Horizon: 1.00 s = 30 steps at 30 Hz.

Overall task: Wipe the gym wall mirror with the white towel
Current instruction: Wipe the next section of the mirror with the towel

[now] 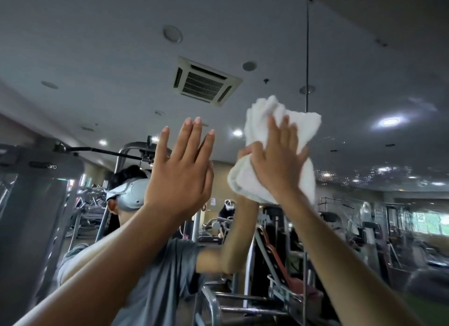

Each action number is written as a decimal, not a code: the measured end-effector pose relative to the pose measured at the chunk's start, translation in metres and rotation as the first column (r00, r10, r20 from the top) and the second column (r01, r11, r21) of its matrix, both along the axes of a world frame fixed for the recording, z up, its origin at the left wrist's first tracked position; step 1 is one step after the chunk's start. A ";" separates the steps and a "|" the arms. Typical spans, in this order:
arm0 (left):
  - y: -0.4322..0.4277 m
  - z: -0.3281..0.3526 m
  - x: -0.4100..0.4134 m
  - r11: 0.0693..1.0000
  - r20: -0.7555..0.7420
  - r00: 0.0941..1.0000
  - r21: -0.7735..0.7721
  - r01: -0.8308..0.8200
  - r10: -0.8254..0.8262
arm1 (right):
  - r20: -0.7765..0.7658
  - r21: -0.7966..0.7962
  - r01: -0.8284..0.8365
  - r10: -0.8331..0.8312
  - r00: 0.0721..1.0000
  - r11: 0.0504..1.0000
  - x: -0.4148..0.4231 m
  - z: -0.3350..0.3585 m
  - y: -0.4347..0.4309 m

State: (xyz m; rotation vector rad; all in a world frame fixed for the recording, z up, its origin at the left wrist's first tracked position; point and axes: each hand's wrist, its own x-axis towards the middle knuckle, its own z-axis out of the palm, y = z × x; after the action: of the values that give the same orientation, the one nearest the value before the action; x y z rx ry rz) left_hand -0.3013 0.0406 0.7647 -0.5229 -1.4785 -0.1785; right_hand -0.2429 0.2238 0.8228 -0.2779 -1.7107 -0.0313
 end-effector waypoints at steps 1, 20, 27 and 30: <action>-0.001 -0.001 0.001 1.000 0.004 1.000 -0.004 0.016 -0.016 | 0.013 0.096 -0.010 0.009 1.000 0.995 -0.001 -0.014 -0.009; 0.003 0.098 -0.003 0.999 0.002 0.999 -0.019 -0.037 0.037 | 0.170 0.544 -0.205 0.132 0.976 0.814 0.013 0.008 0.045; 0.008 0.098 -0.007 0.998 -0.102 0.993 -0.035 -0.058 0.055 | -0.027 0.189 -0.105 0.112 0.993 0.976 0.016 0.075 0.056; 0.005 0.098 -0.003 0.999 -0.038 0.998 -0.009 -0.040 0.039 | -0.045 0.117 -0.056 0.062 0.997 0.991 0.003 0.077 0.006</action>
State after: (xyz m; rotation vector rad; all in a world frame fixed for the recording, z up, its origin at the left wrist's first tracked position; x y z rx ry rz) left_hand -0.3048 0.0456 0.8624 -0.5020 -1.4519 -0.1294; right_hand -0.2400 0.2297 0.8999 -0.1404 -1.6608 -0.0795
